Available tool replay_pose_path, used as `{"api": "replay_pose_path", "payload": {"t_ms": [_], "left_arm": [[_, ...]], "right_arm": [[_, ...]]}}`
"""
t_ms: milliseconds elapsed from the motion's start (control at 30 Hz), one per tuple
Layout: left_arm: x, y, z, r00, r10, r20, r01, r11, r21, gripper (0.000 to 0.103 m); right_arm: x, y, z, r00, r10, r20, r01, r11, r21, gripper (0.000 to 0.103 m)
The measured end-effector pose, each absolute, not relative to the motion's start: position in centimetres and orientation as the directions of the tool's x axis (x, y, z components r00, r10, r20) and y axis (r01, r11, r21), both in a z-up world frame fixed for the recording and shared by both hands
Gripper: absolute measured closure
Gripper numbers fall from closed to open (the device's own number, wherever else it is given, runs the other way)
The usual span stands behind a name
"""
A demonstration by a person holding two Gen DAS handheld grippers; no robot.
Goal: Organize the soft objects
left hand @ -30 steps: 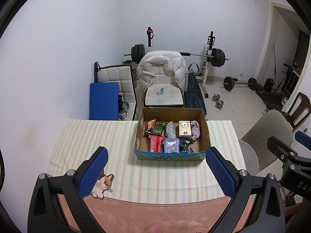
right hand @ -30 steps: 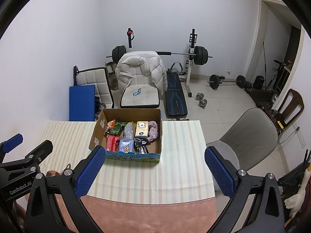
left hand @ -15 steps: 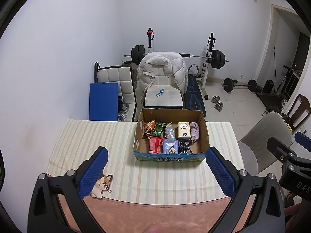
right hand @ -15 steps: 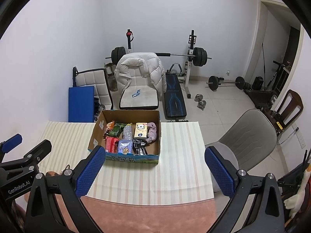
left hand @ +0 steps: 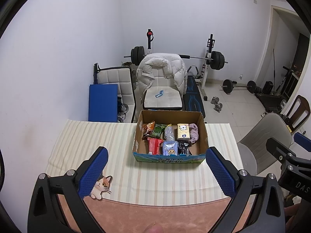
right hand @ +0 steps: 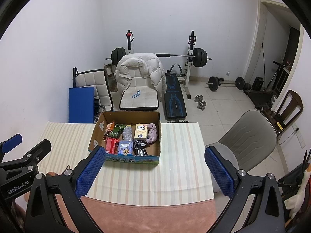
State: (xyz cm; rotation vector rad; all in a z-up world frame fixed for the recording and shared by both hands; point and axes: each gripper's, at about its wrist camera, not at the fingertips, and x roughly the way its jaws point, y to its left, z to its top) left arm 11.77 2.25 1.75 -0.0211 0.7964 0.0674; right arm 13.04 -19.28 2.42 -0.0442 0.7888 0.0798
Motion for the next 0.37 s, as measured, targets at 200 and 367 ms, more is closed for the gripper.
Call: {"api": "replay_pose_path", "payload": {"t_ms": [200, 367], "left_arm": [[11.76, 2.09, 2.00, 0.699, 0.052, -0.713, -0.071, 0.997, 0.004, 0.000], [11.76, 1.88, 2.43, 0.712, 0.049, -0.701, -0.082, 0.997, -0.014, 0.000]], "right_arm": [[12.91, -19.25, 2.33, 0.701, 0.056, -0.711, -0.089, 0.996, -0.010, 0.000], [12.97, -19.26, 2.45, 0.702, 0.057, -0.710, -0.089, 0.996, -0.009, 0.000]]}}
